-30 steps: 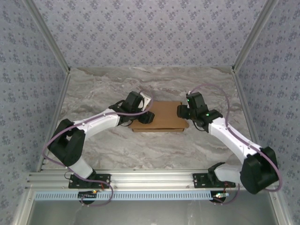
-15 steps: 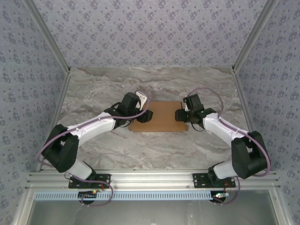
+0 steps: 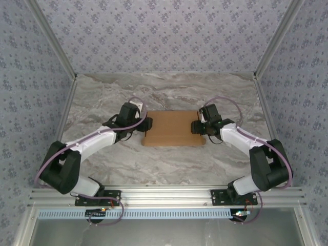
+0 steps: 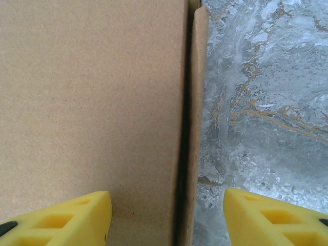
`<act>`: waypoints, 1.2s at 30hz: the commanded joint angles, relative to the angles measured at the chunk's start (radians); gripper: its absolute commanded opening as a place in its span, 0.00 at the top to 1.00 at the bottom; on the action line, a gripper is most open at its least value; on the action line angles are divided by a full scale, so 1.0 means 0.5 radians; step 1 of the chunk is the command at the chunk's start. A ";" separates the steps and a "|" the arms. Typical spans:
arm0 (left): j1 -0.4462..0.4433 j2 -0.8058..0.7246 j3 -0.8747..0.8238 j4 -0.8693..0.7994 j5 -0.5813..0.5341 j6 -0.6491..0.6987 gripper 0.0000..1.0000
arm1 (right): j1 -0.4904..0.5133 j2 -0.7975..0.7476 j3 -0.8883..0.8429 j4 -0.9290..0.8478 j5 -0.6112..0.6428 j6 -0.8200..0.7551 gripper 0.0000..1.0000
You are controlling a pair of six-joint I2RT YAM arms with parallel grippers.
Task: Fold the paper box
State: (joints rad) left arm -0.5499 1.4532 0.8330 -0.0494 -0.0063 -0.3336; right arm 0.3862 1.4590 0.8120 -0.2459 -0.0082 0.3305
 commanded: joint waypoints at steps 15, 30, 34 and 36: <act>-0.010 0.247 -0.114 0.141 0.193 -0.152 0.37 | -0.043 0.203 0.009 0.005 -0.131 -0.077 0.43; -0.102 0.337 -0.173 0.172 0.172 -0.170 0.43 | -0.045 0.429 0.319 -0.037 -0.206 -0.154 0.48; -0.174 0.332 -0.197 0.212 0.129 -0.210 0.43 | -0.030 0.498 0.444 -0.107 -0.142 -0.200 0.48; -0.191 0.311 -0.186 0.211 0.094 -0.212 0.42 | -0.024 0.512 0.493 -0.150 -0.110 -0.218 0.48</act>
State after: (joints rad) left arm -0.6006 1.5795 0.7685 0.1070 0.0059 -0.4397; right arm 0.3515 1.6787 1.0260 -0.2401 -0.0448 0.2596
